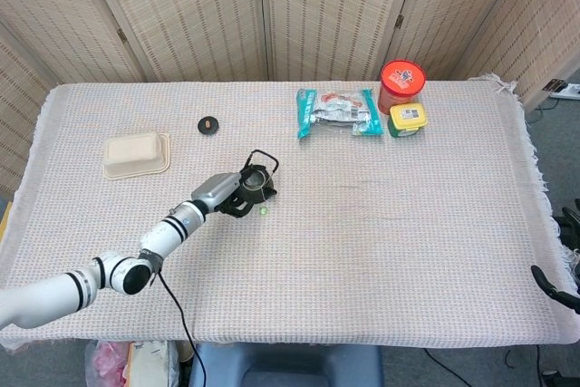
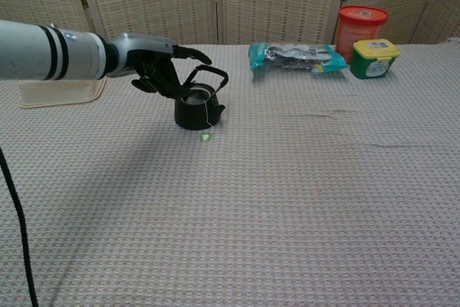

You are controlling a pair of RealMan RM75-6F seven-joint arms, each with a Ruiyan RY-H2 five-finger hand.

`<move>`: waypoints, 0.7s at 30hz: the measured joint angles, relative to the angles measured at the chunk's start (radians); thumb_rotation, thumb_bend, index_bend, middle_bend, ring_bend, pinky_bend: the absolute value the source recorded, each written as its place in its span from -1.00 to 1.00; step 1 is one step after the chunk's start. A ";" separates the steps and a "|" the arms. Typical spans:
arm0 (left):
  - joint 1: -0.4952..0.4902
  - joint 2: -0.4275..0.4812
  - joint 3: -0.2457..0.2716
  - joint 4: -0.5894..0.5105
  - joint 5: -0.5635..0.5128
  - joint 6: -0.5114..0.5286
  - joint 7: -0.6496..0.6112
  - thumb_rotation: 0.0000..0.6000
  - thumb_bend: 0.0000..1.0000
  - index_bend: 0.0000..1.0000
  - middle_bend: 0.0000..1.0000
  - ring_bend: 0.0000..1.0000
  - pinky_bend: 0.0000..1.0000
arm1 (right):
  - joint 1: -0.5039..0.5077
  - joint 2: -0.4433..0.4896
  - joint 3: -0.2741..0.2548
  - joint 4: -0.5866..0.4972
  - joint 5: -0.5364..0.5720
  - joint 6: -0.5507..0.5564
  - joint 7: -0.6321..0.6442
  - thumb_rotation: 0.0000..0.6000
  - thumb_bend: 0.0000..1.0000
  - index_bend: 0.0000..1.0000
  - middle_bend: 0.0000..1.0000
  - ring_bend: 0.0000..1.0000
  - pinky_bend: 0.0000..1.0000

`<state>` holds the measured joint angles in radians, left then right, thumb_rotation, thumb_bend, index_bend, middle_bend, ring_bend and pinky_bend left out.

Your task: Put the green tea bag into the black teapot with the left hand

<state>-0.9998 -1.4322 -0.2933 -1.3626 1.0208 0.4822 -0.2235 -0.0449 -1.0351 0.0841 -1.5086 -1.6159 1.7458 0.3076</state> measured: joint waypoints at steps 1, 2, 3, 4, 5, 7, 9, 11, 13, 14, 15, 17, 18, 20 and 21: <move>0.012 0.036 -0.004 -0.047 0.005 0.024 0.007 1.00 0.01 -1.00 1.00 0.94 1.00 | -0.004 0.000 -0.002 0.004 -0.005 0.009 0.008 1.00 -0.61 -1.00 -1.00 -1.00 -1.00; 0.022 0.066 -0.006 -0.085 0.010 0.045 0.014 1.00 0.01 -1.00 1.00 0.92 1.00 | -0.008 0.001 -0.005 0.008 -0.011 0.017 0.016 1.00 -0.61 -1.00 -1.00 -1.00 -1.00; 0.035 0.098 -0.007 -0.125 0.014 0.067 0.022 1.00 -0.01 -1.00 1.00 0.89 1.00 | -0.013 0.002 -0.009 0.015 -0.019 0.025 0.025 1.00 -0.61 -1.00 -1.00 -1.00 -1.00; 0.056 0.145 -0.008 -0.183 0.022 0.100 0.033 1.00 -0.05 -1.00 1.00 0.85 1.00 | -0.016 0.002 -0.012 0.020 -0.024 0.030 0.031 1.00 -0.61 -1.00 -1.00 -1.00 -1.00; 0.075 0.183 -0.007 -0.229 0.030 0.129 0.041 1.00 -0.11 -1.00 1.00 0.79 1.00 | -0.018 0.003 -0.015 0.024 -0.028 0.033 0.036 1.00 -0.61 -1.00 -1.00 -1.00 -1.00; 0.137 0.281 0.000 -0.342 0.060 0.214 0.061 1.00 -0.25 -1.00 0.91 0.60 1.00 | -0.020 0.006 -0.022 0.031 -0.036 0.034 0.045 1.00 -0.61 -1.00 -1.00 -1.00 -1.00; 0.207 0.358 0.014 -0.435 0.101 0.304 0.071 1.00 -0.33 -1.00 0.71 0.36 0.92 | -0.018 0.007 -0.024 0.033 -0.038 0.028 0.046 1.00 -0.61 -1.00 -1.00 -1.00 -1.00; 0.304 0.434 0.039 -0.512 0.173 0.421 0.068 1.00 -0.38 -1.00 0.34 -0.04 0.62 | -0.012 0.007 -0.024 0.030 -0.039 0.017 0.042 1.00 -0.61 -1.00 -1.00 -1.00 -1.00; 0.410 0.493 0.078 -0.545 0.271 0.545 0.047 1.00 -0.40 -1.00 -0.16 -0.47 0.24 | -0.002 0.008 -0.025 0.024 -0.038 -0.007 0.031 1.00 -0.61 -1.00 -1.00 -1.00 -1.00; 0.457 0.513 0.097 -0.549 0.316 0.599 0.036 1.00 -0.40 -1.00 -0.34 -0.61 0.12 | 0.003 0.008 -0.026 0.021 -0.037 -0.019 0.025 1.00 -0.61 -1.00 -1.00 -1.00 -1.00; 0.506 0.529 0.117 -0.547 0.361 0.651 0.028 1.00 -0.40 -1.00 -0.61 -0.82 -0.06 | 0.012 0.009 -0.027 0.015 -0.036 -0.040 0.017 1.00 -0.61 -1.00 -1.00 -1.00 -1.00; 0.611 0.545 0.159 -0.525 0.445 0.771 0.026 1.00 -0.40 -1.00 -0.85 -0.96 -0.22 | 0.028 0.010 -0.030 0.007 -0.034 -0.078 0.002 1.00 -0.61 -1.00 -1.00 -1.00 -1.00; 0.653 0.544 0.175 -0.508 0.468 0.820 0.032 1.00 -0.40 -1.00 -0.94 -0.99 -0.28 | 0.039 0.011 -0.031 0.000 -0.030 -0.107 -0.011 1.00 -0.61 -1.00 -1.00 -1.00 -1.00; 0.734 0.519 0.201 -0.453 0.486 0.922 0.072 1.00 -0.40 -1.00 -1.00 -1.00 -0.33 | 0.058 0.011 -0.031 -0.011 -0.016 -0.157 -0.040 1.00 -0.61 -1.00 -1.00 -1.00 -1.00; 0.759 0.499 0.207 -0.428 0.481 0.959 0.099 1.00 -0.40 -1.00 -1.00 -1.00 -0.34 | 0.071 0.009 -0.029 -0.018 -0.002 -0.188 -0.066 1.00 -0.61 -1.00 -1.00 -1.00 -1.00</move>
<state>-0.2407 -0.9329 -0.0860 -1.7911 1.5015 1.4411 -0.1250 0.0257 -1.0261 0.0555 -1.5267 -1.6178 1.5579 0.2418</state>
